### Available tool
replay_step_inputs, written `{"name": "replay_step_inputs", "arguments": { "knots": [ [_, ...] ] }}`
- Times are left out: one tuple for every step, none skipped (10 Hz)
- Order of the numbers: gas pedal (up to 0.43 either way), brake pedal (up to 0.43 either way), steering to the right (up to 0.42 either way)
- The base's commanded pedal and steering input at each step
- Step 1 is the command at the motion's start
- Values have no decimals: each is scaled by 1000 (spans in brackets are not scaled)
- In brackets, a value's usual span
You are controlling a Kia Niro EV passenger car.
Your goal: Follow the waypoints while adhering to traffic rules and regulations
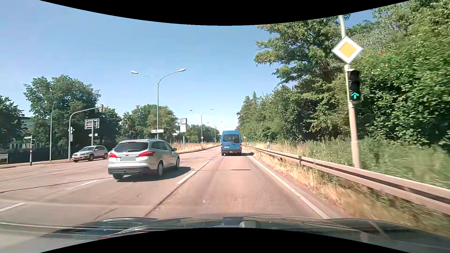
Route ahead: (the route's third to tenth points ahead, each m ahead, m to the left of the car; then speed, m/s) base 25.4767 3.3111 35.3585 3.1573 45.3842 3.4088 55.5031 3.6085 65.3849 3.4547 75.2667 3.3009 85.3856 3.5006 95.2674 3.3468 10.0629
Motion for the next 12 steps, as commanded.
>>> {"name": "replay_step_inputs", "arguments": {
  "knots": [
    [209,0,1],
    [209,0,1],
    [209,0,1],
    [209,0,1],
    [209,0,1],
    [209,0,1],
    [209,0,1],
    [209,0,1],
    [209,0,1],
    [209,0,1],
    [209,0,1],
    [209,0,1]
  ]
}}
